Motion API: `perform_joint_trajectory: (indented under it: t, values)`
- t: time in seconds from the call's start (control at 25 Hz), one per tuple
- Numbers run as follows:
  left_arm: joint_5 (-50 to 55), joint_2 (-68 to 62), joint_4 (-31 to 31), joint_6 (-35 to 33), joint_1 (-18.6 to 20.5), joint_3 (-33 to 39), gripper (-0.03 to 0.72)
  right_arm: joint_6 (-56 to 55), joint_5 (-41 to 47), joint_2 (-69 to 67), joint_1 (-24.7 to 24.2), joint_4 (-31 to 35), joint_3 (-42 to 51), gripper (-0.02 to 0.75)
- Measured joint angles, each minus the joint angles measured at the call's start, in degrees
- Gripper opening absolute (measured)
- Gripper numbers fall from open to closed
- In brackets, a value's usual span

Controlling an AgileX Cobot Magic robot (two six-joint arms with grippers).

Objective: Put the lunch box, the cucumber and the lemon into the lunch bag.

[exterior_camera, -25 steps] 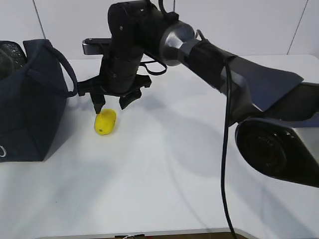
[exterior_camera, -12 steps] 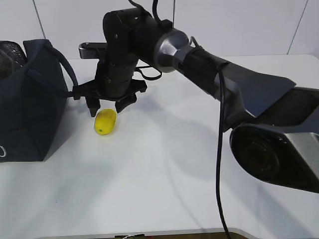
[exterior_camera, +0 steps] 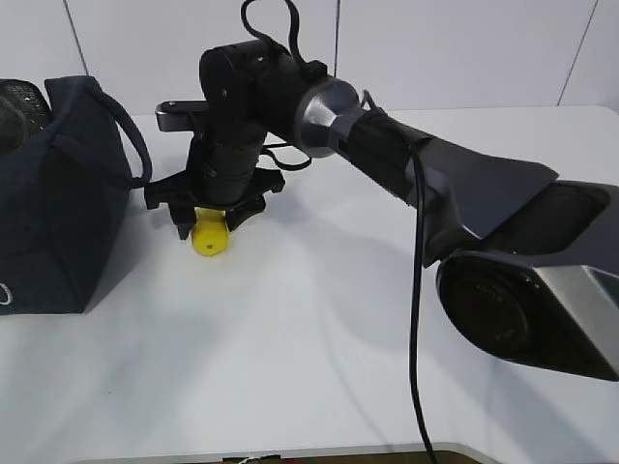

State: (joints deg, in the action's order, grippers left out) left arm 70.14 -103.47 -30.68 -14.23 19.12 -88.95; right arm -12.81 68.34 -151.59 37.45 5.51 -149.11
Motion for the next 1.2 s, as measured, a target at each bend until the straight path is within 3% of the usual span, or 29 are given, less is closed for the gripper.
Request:
perform_joint_trajectory:
  t: [0.36, 0.6, 0.8, 1.2]
  values:
    - [0.0, 0.0, 0.0, 0.0, 0.0, 0.0, -0.001, 0.0, -0.5, -0.4, 0.0, -0.8, 0.0, 0.51]
    - [0.0, 0.0, 0.0, 0.0, 0.0, 0.0, -0.001, 0.0, -0.5, -0.4, 0.0, -0.9, 0.0, 0.398]
    - [0.0, 0.0, 0.0, 0.0, 0.0, 0.0, -0.001, 0.0, -0.5, -0.4, 0.0, -0.9, 0.0, 0.349]
    - [0.0, 0.0, 0.0, 0.0, 0.0, 0.0, -0.001, 0.0, 3.1, -0.4, 0.0, -1.8, -5.2, 0.34]
